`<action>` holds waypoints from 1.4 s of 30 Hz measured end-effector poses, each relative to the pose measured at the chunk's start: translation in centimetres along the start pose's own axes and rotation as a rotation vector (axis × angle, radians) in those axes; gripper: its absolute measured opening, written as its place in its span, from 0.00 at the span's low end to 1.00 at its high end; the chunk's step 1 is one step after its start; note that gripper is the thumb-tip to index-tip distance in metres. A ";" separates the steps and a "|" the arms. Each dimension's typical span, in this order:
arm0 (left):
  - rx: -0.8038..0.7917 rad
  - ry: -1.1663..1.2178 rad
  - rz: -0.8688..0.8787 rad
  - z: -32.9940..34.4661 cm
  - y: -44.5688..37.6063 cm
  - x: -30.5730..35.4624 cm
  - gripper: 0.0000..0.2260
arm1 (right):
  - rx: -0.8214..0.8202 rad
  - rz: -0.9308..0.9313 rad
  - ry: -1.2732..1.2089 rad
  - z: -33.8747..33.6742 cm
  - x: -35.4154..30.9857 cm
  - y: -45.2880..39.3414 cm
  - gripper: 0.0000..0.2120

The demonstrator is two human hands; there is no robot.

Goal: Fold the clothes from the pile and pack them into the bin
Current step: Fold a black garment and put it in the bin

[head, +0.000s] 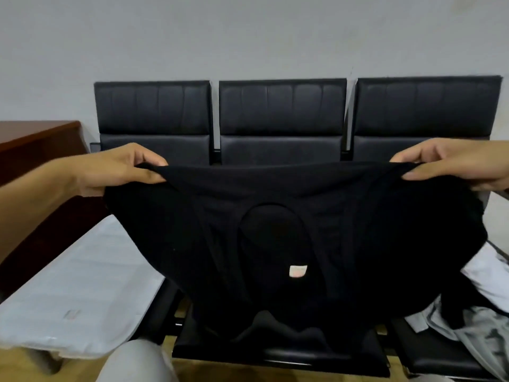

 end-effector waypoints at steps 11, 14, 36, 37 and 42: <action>0.085 -0.295 -0.310 -0.1 -15.7 -15.6 0.15 | 0.258 0.180 0.454 -1.3 13.6 -15.6 0.11; 0.133 -0.612 -0.225 0.5 -20.9 -18.9 0.09 | 0.334 0.204 0.812 -1.6 18.9 -20.3 0.09; -0.277 -0.790 -0.159 15.3 -10.7 -35.8 0.27 | 0.081 0.165 0.886 16.9 26.9 -13.5 0.18; -0.212 -0.851 -0.090 15.3 -11.2 -35.5 0.22 | 0.122 0.107 0.880 18.9 25.0 -14.5 0.20; -0.234 -1.154 0.046 17.1 -13.4 -28.9 0.16 | 0.121 -0.069 0.768 32.1 15.3 -20.4 0.37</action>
Point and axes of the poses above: each hand's wrist, its own y-axis away from the middle knuckle, its own z-axis out of the palm, x = y × z, the point moved 9 cm from there along -y, towards the middle knuckle, and after that the axes turned 4 degrees about y, right-handed, at the moved point
